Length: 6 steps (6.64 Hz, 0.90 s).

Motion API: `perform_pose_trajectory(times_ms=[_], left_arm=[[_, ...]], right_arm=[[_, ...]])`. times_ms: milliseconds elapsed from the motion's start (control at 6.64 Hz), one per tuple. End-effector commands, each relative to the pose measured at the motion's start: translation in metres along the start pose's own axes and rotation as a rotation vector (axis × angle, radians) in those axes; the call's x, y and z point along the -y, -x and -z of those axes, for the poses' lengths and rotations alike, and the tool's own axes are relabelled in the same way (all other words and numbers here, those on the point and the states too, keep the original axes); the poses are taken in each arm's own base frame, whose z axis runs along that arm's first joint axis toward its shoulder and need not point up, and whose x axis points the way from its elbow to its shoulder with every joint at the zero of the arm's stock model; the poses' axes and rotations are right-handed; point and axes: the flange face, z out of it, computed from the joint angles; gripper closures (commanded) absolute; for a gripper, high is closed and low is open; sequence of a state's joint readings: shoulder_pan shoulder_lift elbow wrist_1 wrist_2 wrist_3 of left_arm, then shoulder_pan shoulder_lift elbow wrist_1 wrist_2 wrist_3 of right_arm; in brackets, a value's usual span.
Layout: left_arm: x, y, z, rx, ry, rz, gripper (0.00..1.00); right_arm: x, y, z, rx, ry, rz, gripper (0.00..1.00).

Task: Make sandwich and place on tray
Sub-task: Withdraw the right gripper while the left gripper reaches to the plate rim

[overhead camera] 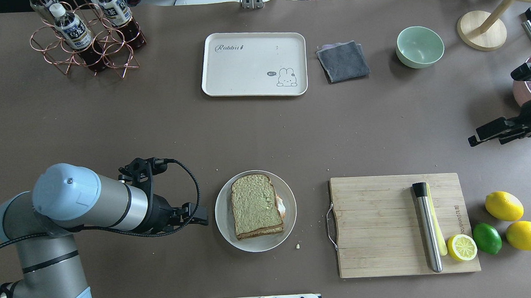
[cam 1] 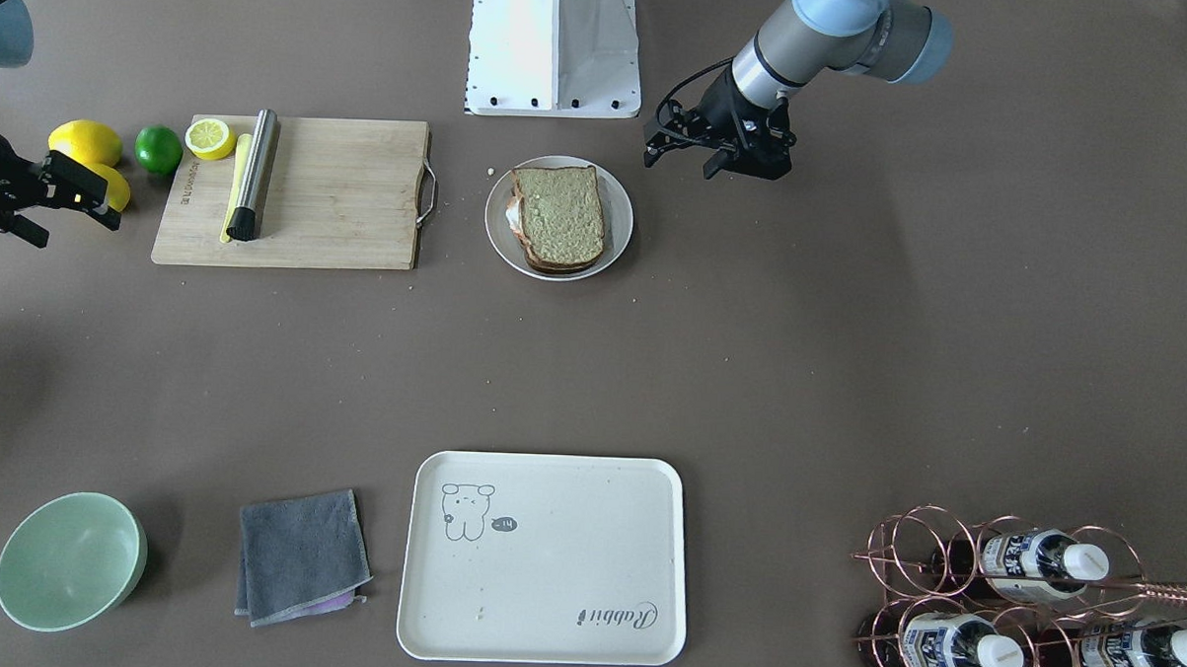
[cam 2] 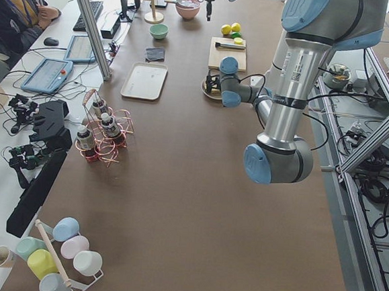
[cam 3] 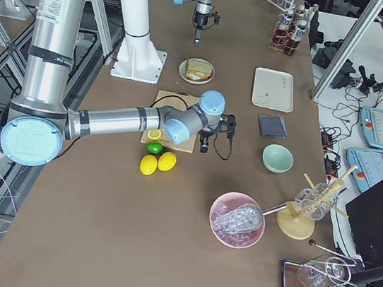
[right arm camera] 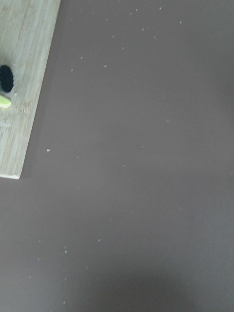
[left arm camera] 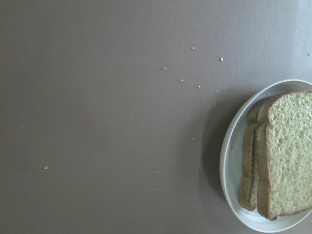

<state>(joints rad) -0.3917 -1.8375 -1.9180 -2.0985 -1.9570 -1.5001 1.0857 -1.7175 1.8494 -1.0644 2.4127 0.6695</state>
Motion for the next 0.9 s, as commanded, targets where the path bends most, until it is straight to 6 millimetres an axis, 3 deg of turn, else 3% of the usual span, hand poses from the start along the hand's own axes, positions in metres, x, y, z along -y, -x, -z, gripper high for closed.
perform_pose_trajectory(times_ms=[0, 151, 753], left_arm=[[-0.004, -0.01, -0.023, 0.012, -0.024, 0.013, 0.07], [-0.008, -0.021, -0.03, 0.005, -0.034, 0.004, 0.09], [0.004, -0.017, -0.05, 0.032, -0.041, 0.01, 0.21]], right_arm=[[-0.03, -0.05, 0.011, -0.028, 0.012, -0.009, 0.0], [-0.036, -0.06, 0.014, -0.035, 0.011, -0.009, 0.0], [-0.037, -0.06, 0.012, -0.039, 0.015, -0.002, 0.0]])
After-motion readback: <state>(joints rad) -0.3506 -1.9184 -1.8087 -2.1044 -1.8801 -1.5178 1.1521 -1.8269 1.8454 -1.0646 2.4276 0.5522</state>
